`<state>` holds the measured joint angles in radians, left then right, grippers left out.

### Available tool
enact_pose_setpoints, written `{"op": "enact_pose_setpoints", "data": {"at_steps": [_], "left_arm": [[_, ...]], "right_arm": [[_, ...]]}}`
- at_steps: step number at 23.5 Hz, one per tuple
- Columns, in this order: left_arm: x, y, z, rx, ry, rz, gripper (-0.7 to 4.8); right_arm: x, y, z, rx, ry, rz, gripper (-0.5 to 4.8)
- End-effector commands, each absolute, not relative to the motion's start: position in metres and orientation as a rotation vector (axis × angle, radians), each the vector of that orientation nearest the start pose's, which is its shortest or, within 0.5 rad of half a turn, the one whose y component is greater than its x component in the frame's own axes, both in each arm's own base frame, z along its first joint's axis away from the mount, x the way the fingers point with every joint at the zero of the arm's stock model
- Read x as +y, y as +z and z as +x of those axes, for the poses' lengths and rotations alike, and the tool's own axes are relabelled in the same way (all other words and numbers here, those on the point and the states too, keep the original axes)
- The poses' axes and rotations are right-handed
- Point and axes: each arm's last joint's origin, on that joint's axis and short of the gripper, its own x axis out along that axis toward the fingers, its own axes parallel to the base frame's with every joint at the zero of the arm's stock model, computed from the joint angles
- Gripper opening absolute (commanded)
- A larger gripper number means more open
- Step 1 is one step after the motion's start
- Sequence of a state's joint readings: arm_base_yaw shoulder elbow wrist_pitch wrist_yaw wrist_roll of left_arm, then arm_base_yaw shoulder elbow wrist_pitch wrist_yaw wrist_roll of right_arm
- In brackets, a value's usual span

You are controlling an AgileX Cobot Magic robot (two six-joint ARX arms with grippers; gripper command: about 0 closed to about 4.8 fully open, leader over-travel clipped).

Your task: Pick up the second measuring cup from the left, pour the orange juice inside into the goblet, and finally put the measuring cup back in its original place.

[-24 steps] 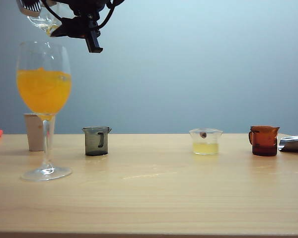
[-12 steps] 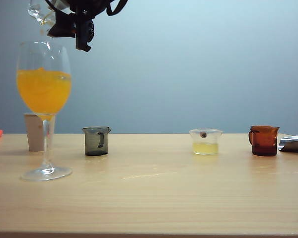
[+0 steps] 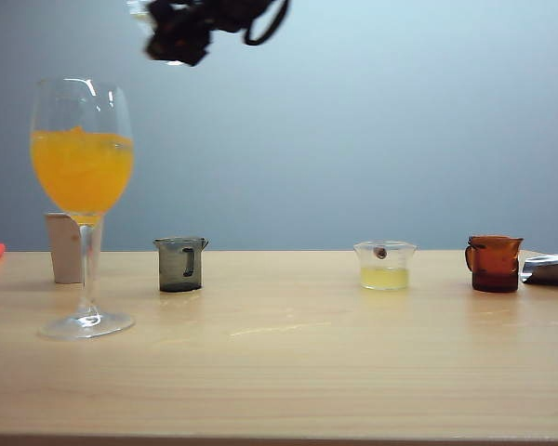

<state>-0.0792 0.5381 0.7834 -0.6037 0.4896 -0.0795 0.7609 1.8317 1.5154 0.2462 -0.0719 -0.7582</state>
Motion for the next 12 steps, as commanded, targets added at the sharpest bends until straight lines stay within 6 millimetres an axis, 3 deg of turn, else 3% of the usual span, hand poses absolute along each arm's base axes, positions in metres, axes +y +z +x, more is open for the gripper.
{"op": "enact_pose_setpoints", "data": {"at_steps": [1, 4, 7, 9, 12], "left_arm": [[-0.022, 0.325, 0.102, 0.369, -0.554, -0.15, -0.06], [-0.022, 0.325, 0.102, 0.37, -0.553, -0.151, -0.06], [-0.022, 0.325, 0.102, 0.37, -0.553, -0.153, -0.06], [-0.022, 0.325, 0.102, 0.37, -0.553, -0.153, -0.06], [-0.022, 0.325, 0.102, 0.37, -0.553, -0.153, -0.06]], "right_arm": [[0.283, 0.345, 0.328, -0.215, 0.756, -0.53, -0.05], [0.259, 0.343, 0.347, -0.167, 0.694, -0.356, -0.05], [0.251, 0.331, 0.352, -0.143, 0.675, -0.296, -0.05], [0.248, 0.319, 0.352, -0.116, 0.659, -0.27, -0.05], [0.245, 0.279, 0.341, -0.077, 0.614, -0.166, -0.05]]}}
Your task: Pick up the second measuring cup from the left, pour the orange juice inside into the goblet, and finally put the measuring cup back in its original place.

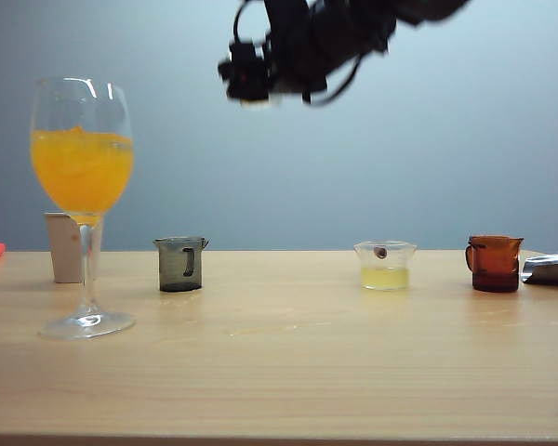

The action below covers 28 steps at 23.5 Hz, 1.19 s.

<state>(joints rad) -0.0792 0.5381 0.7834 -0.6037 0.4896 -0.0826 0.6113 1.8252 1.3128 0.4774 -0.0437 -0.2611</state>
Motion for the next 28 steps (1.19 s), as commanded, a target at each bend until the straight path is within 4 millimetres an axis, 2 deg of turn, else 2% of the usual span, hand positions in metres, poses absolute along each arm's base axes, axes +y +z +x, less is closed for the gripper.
{"op": "enact_pose_setpoints", "data": {"at_steps": [1, 2, 4, 9, 13, 19, 28], "left_arm": [[-0.022, 0.325, 0.102, 0.369, -0.552, -0.153, -0.06], [-0.022, 0.325, 0.102, 0.37, -0.553, -0.153, -0.06], [-0.022, 0.325, 0.102, 0.37, -0.552, -0.153, -0.06], [-0.022, 0.325, 0.102, 0.371, -0.552, -0.153, -0.06], [-0.022, 0.325, 0.102, 0.371, -0.553, -0.153, -0.06], [-0.022, 0.325, 0.102, 0.371, -0.552, -0.153, -0.06], [-0.022, 0.325, 0.102, 0.371, -0.552, -0.153, -0.06]], "right_arm": [[0.244, 0.271, 0.339, -0.062, 0.596, -0.153, -0.05], [0.244, 0.253, 0.331, -0.031, 0.543, -0.142, -0.05], [0.244, 0.237, 0.324, 0.005, 0.503, -0.124, -0.05], [0.257, 0.205, 0.313, 0.044, 0.489, -0.094, -0.05], [0.269, 0.184, 0.312, 0.048, 0.457, -0.056, -0.05], [0.275, 0.149, 0.316, 0.103, 0.392, -0.018, -0.05], [0.281, 0.128, 0.325, 0.134, 0.388, -0.022, -0.05]]}}
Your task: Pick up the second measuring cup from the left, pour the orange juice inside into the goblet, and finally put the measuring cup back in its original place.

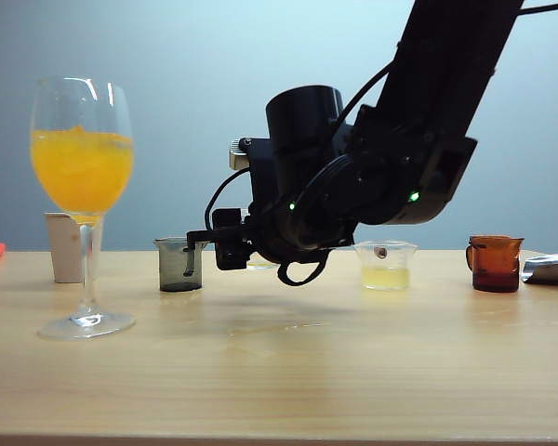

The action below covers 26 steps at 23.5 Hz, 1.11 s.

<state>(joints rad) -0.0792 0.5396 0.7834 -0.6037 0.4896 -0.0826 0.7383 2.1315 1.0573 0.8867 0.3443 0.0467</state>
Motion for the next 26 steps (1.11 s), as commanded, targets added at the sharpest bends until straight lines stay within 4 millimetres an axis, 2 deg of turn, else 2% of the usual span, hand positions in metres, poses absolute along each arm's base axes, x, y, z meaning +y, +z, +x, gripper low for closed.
{"op": "enact_pose_setpoints", "data": {"at_steps": [1, 7, 15, 26], "left_arm": [[-0.022, 0.325, 0.102, 0.371, -0.552, -0.153, -0.06], [-0.022, 0.325, 0.102, 0.371, -0.552, -0.153, -0.06], [-0.022, 0.325, 0.102, 0.371, -0.553, -0.153, -0.06], [-0.022, 0.325, 0.102, 0.371, -0.553, -0.153, -0.06]], "right_arm": [[0.282, 0.127, 0.327, 0.133, 0.386, -0.021, -0.05], [0.288, 0.127, 0.345, 0.144, 0.378, -0.025, -0.05], [0.296, 0.124, 0.361, 0.146, 0.365, -0.026, -0.05], [0.291, 0.122, 0.37, 0.176, 0.349, -0.013, -0.05]]}}
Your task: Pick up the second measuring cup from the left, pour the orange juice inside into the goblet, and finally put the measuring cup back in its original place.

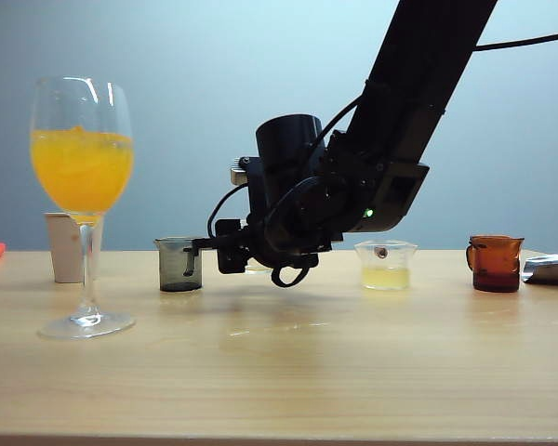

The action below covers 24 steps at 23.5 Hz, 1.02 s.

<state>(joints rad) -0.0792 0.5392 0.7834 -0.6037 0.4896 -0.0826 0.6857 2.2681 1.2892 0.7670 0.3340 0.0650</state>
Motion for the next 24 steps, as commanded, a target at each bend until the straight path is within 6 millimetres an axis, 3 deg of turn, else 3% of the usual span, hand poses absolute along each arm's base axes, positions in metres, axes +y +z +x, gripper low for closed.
{"op": "enact_pose_setpoints", "data": {"at_steps": [1, 24], "left_arm": [[-0.022, 0.325, 0.102, 0.371, -0.553, -0.154, -0.06], [-0.022, 0.324, 0.102, 0.384, -0.552, -0.158, -0.06]], "right_arm": [[0.291, 0.122, 0.371, 0.175, 0.348, -0.013, -0.05], [0.297, 0.102, 0.376, 0.234, 0.388, -0.019, -0.05]]}}
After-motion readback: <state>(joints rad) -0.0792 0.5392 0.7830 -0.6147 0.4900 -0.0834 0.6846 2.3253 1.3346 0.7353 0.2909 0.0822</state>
